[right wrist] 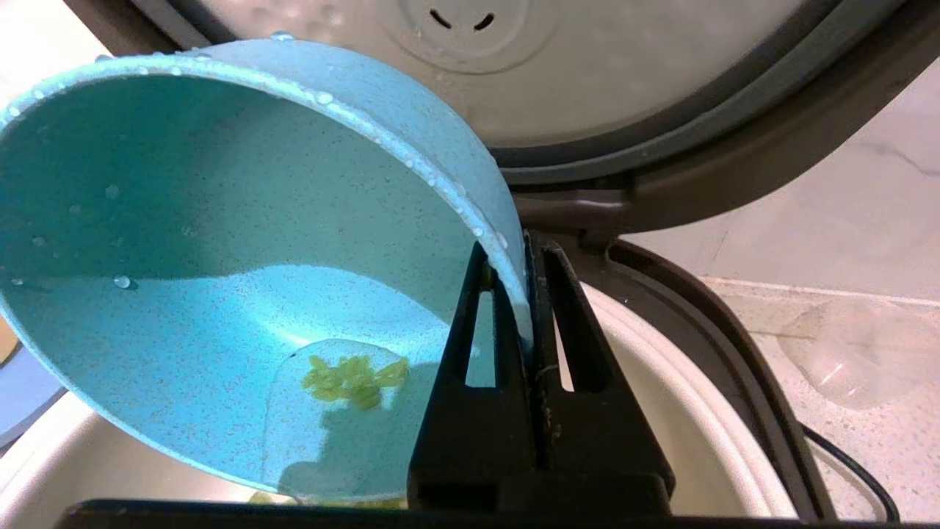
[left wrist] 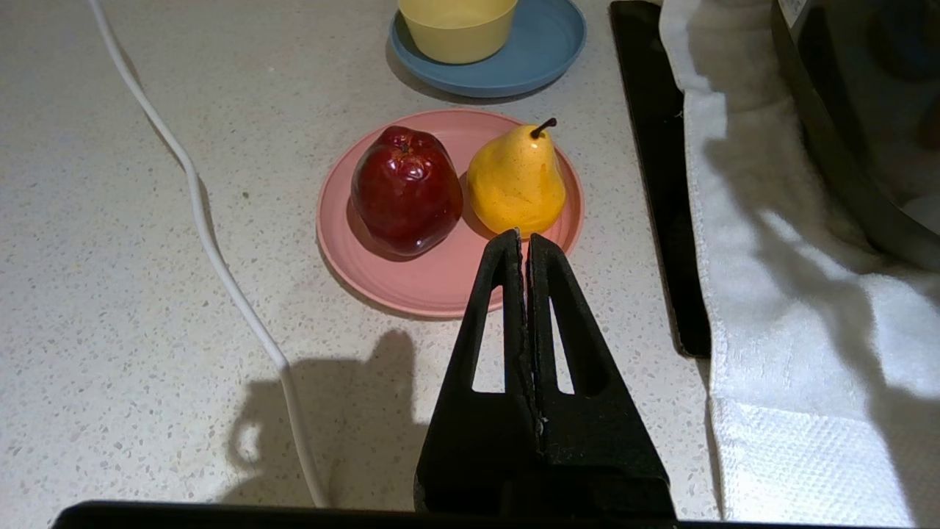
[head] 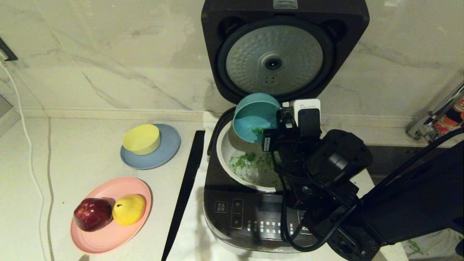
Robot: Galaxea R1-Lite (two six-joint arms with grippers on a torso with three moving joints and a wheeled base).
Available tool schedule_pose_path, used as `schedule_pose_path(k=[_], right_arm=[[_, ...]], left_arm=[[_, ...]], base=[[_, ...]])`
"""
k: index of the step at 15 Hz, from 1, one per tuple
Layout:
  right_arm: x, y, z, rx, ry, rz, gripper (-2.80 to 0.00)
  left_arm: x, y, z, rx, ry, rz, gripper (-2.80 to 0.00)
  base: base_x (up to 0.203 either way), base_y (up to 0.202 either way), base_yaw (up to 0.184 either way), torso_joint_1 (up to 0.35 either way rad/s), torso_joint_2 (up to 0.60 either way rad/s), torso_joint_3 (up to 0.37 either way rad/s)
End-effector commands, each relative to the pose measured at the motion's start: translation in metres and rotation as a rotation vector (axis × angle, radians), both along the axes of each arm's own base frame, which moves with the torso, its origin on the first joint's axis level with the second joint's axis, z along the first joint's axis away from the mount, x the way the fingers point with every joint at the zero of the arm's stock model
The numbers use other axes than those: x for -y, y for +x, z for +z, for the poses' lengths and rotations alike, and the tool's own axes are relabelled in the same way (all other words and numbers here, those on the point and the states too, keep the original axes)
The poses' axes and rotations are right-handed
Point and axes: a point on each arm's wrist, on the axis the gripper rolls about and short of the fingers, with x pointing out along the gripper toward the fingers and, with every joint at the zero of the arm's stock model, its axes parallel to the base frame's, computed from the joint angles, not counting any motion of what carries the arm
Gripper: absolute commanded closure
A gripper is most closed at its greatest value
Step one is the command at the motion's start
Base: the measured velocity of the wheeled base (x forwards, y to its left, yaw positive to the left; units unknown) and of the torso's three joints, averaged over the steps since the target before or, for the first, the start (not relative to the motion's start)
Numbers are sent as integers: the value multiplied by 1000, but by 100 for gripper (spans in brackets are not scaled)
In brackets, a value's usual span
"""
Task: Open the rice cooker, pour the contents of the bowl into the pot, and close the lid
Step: Pour the water from the bowl into the rice cooker
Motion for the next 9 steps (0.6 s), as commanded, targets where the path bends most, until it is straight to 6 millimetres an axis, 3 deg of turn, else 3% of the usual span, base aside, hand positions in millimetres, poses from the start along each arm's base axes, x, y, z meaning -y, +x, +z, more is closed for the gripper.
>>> schedule_pose_path(k=[1,5,8,9], right_arm=[[3,-2,8,19,17,-6,0],[12,1,14,29,34,-27,0],[12,3,0,-7,19,-24,0],[12,3,3,1,27,-24,0]], left_arm=[[0,1,-3,-6,0,0,0],[0,1,-3,-6,1,0,0],[0,1,-3,-6,0,0,0],[0,1,-3,-8,1,0,0]], base=[[0,0,0,0,0,0],[0,0,0,0,0,0],[0,0,0,0,0,0],[0,0,0,0,0,0]])
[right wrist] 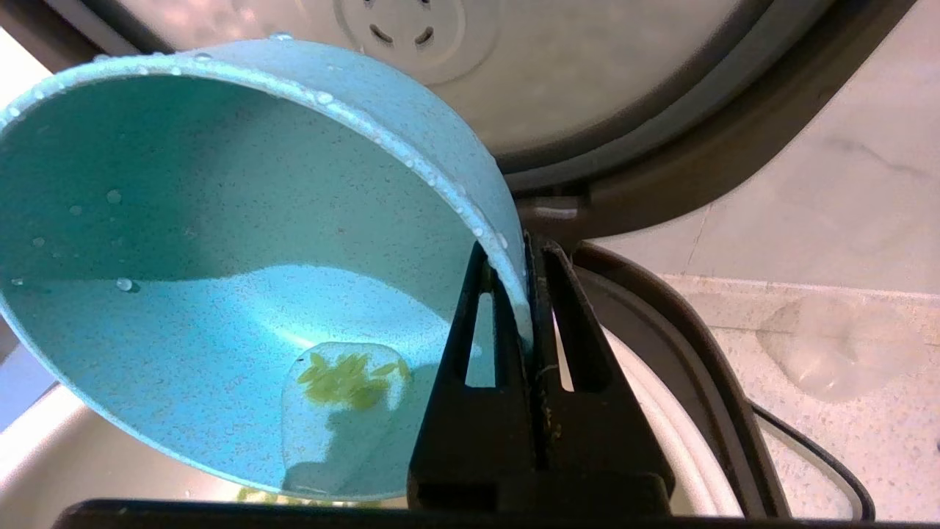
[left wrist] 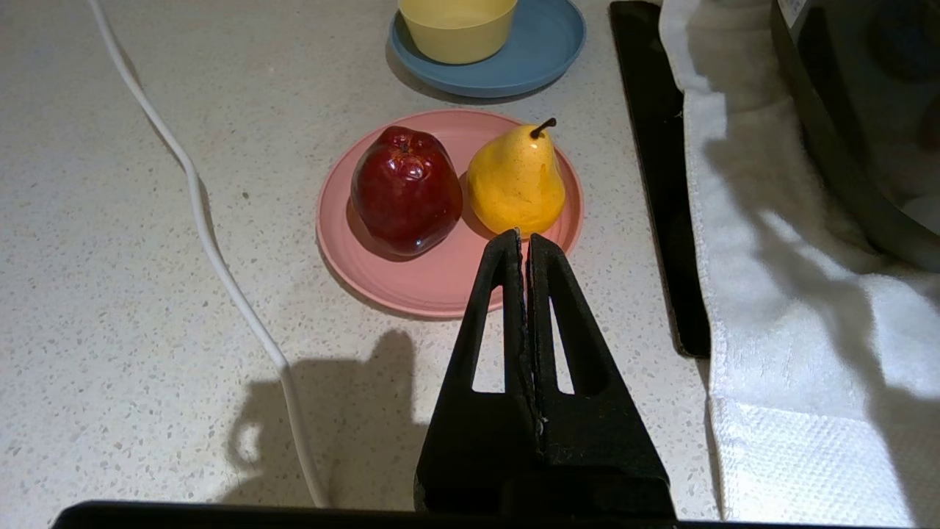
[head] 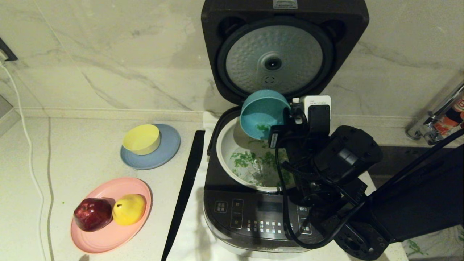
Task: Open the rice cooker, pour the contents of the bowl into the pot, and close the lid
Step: Pour the water from the bowl into the rice cooker
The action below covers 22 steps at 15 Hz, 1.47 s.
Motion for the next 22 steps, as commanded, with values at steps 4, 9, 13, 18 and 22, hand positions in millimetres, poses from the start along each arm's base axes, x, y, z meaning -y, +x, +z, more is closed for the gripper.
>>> schedule_pose_path(k=[4,9,13,18,22], right_arm=[[6,-3,22,54,42,-9,0],[1,1,3,11,10,-5,0],[6,-7,17,39,32,-1,0],[6,-6,18,42,27,-6,0],[20,-21,60,105,63,-33,0]], left_arm=[[0,1,-3,-6,0,0,0],[0,1,-3,-8,0,0,0],[0,1,-3,-6,1,0,0],[0,1,-3,-6,0,0,0],[0,1,-3,-6,1,0,0]], base=[[0,0,0,0,0,0],[0,0,0,0,0,0],[0,0,0,0,0,0],[0,0,0,0,0,0],[0,0,0,0,0,0]])
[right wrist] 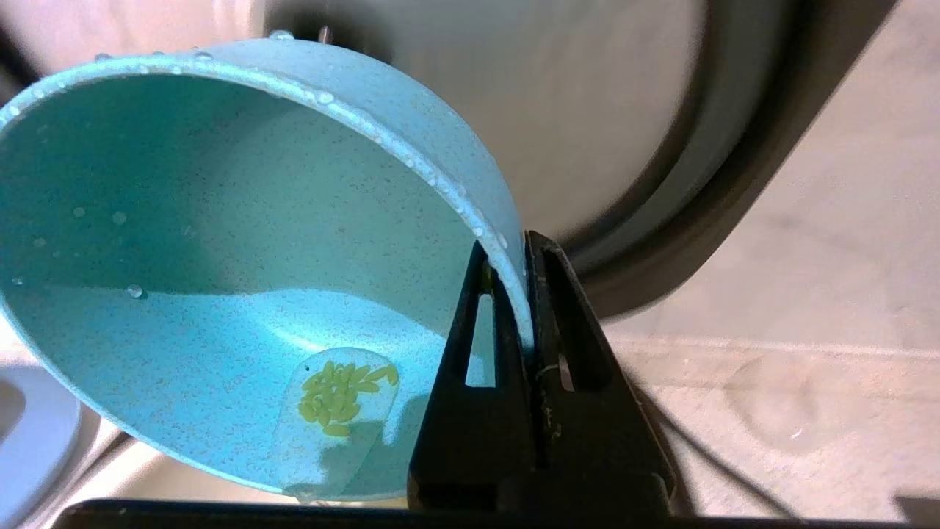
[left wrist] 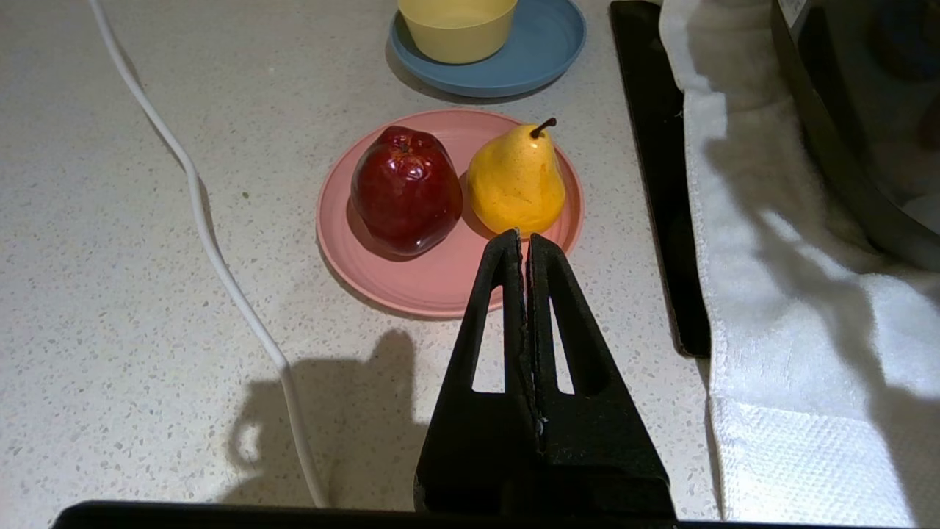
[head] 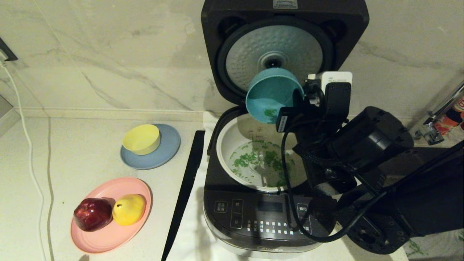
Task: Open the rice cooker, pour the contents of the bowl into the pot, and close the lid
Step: Pour the water from the bowl into the rice cooker, then place the bowl on the table
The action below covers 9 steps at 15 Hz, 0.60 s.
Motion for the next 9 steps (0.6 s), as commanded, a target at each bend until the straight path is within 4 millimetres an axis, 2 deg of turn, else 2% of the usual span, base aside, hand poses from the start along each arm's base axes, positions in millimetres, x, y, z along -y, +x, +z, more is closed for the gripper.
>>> schedule_pose_path(k=[1,5,9], right_arm=[[13,-14,27,20,34,-13,0],[34,-36,45,-74,11,-14,0],[65,-63,53,-360,-54,42,0]], left_arm=[[0,1,-3,-6,0,0,0],[0,1,-3,-6,0,0,0],[0,1,-3,-6,1,0,0]], base=[[0,0,0,0,0,0],[0,0,0,0,0,0],[0,0,0,0,0,0]])
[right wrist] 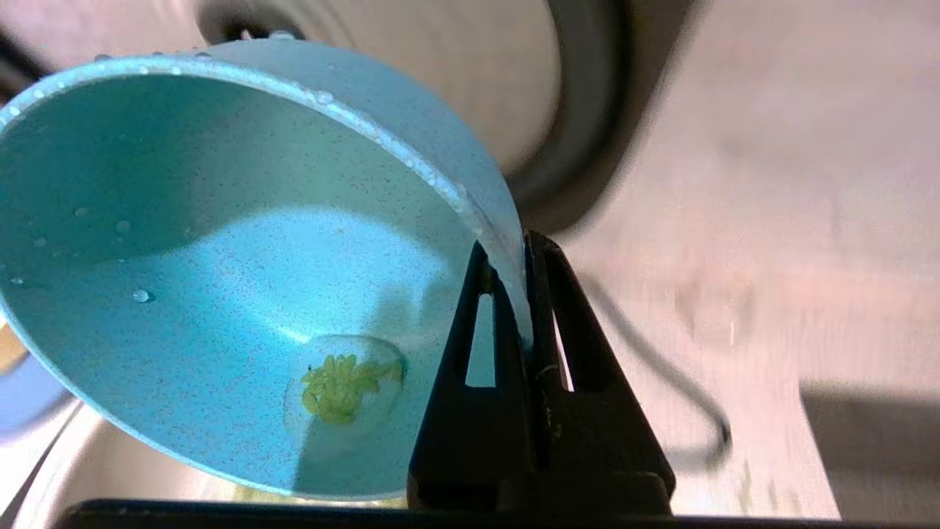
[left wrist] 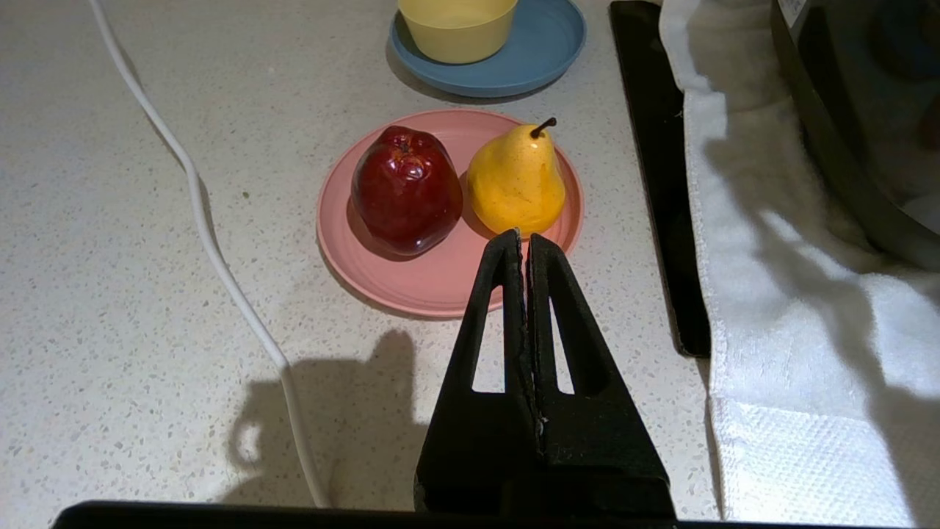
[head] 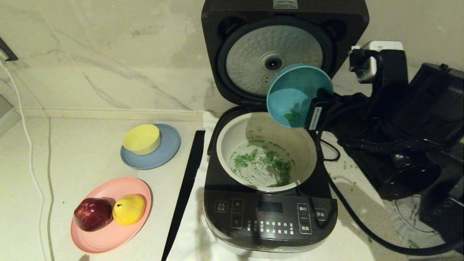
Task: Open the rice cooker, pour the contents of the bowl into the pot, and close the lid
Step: Place the bowl on the table
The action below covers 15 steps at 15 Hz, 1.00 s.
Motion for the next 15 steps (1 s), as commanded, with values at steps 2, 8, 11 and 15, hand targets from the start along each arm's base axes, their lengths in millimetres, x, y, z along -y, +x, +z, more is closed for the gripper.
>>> schedule_pose_path(k=[2,8,11,15], right_arm=[[45,-33,15,-288,-30,62,0],[139,-39,22,-634,124,-12,0],[166,-33,-2,-783,167,-80,0],[177,-7,-45,-957,185,-143,0]], left_arm=[[0,1,-3,-6,-1,1,0],[0,1,-3,-6,1,1,0],[0,1,-3,-6,0,1,0],[0,1,-3,-8,0,0,0]], base=[[0,0,0,0,0,0],[0,0,0,0,0,0],[0,0,0,0,0,0],[0,0,0,0,0,0]])
